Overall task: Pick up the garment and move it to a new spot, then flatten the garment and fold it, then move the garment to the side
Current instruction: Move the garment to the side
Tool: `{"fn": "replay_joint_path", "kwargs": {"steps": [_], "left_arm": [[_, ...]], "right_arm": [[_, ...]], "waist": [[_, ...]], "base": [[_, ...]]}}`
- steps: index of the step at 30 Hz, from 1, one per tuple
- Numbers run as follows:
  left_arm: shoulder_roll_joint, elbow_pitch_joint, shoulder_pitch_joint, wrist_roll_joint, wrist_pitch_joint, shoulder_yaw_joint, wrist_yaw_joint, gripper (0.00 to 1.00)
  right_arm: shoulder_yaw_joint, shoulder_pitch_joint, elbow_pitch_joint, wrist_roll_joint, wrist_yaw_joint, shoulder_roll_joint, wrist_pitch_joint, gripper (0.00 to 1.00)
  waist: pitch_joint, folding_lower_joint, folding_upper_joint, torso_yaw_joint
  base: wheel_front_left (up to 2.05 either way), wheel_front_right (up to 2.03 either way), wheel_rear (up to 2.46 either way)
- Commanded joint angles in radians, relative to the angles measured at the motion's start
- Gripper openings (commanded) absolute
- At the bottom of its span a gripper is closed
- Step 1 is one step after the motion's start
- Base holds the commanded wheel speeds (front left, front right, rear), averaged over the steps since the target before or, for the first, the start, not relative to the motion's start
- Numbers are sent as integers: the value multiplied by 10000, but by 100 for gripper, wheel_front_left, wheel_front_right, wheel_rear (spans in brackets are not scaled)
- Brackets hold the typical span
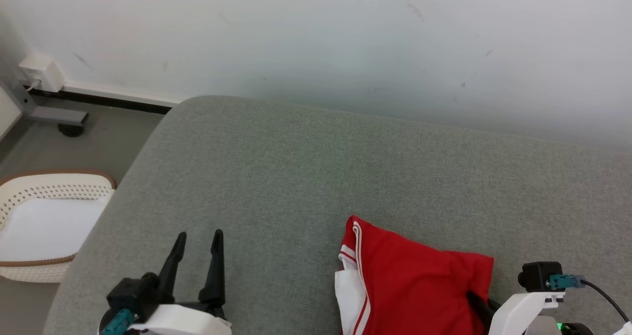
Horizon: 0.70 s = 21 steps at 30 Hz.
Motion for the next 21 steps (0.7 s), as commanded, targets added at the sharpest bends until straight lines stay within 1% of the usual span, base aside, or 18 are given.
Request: {"fn": "replay_joint_path", "kwargs": {"steps": [1,5,10,16,18,19,21], "left_arm": [[38,11,-40,-52,3,23,34,100],[36,-88,-89,-29,5,-64,-6,100],[36,-233,-249,88,5,-415,-110,100],[38,-266,-476,42,4,-1101,-179,100],[37,-262,-526,15,4,-1295,-175,100],[38,-230,-625,3,4,-1522,-172,100],[37,-221,-696,10,5,-1645,-153,100]], "right_arm": [[38,35,-16,-6,17,-46,-143,0],[-14,-341,-217,-287,10,-190,-696,0],[-190,-908,-320,-647,10,-353,-1443,0],[-336,-1596,-247,-869,10,-552,-1713,0],[-377,-1797,-245,-896,10,-641,-1768,0],[-481,-1917,-256,-911,10,-730,-1834,0],[-511,-2021,-281,-881,10,-743,-1900,0]], "waist": [[-28,0,-1,-49],[-66,0,-1,-307],[-70,0,-1,-999],[-16,0,-1,-2258],[12,0,-1,-2759],[57,0,-1,-3209],[124,0,-1,-3693]], "base": [[0,0,0],[0,0,0],[0,0,0],[0,0,0],[0,0,0],[0,0,0],[0,0,0]]}}
